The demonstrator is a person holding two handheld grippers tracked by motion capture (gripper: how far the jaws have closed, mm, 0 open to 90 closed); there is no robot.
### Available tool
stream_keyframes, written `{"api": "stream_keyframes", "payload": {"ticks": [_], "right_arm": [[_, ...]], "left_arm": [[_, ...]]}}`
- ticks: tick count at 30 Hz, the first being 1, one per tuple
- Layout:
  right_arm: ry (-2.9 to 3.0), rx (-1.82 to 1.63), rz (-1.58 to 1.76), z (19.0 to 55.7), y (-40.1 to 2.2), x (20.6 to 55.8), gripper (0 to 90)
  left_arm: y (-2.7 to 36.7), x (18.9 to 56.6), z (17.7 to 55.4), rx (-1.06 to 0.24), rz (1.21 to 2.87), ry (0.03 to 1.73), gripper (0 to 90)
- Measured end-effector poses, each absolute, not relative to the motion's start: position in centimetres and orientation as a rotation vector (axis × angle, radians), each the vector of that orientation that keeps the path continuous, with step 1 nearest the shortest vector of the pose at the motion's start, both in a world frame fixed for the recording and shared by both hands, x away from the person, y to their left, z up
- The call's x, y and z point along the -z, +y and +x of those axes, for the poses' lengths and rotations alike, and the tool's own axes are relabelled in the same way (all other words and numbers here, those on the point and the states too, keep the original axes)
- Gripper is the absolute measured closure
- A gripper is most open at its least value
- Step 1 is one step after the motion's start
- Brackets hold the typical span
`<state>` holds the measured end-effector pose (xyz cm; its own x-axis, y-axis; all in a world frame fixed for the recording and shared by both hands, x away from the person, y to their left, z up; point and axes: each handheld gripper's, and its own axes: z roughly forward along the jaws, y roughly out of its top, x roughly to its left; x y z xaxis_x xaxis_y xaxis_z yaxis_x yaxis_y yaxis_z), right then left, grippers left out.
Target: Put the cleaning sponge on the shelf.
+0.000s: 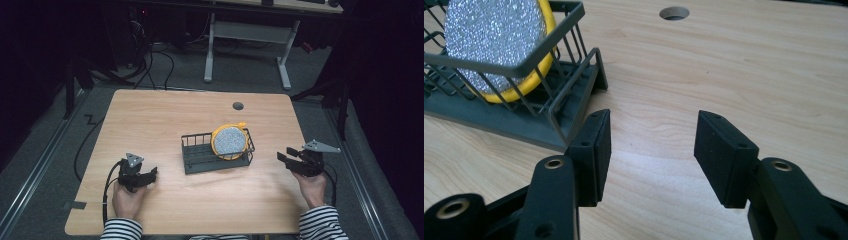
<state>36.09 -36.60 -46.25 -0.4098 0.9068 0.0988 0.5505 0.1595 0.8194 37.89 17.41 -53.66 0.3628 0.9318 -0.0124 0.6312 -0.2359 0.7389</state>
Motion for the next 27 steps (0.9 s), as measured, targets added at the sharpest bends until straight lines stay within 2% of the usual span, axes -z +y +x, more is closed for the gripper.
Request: {"api": "stream_keyframes", "payload": {"ticks": [15,20,27], "right_arm": [[2.065,-1.072,1.427,35.6,-35.5,51.2,48.4],[2.126,-0.929,1.384,35.6,-34.4,53.0,45.2],[2.14,-0.914,1.352,35.5,-34.2,53.0,44.9]], "left_arm": [[17.4,53.7,37.9,-0.582,1.965,1.351,25.5],[17.4,53.7,37.9,-0.582,1.965,1.351,25.5],[17.4,53.7,37.9,-0.581,1.965,1.351,25.5]]}}
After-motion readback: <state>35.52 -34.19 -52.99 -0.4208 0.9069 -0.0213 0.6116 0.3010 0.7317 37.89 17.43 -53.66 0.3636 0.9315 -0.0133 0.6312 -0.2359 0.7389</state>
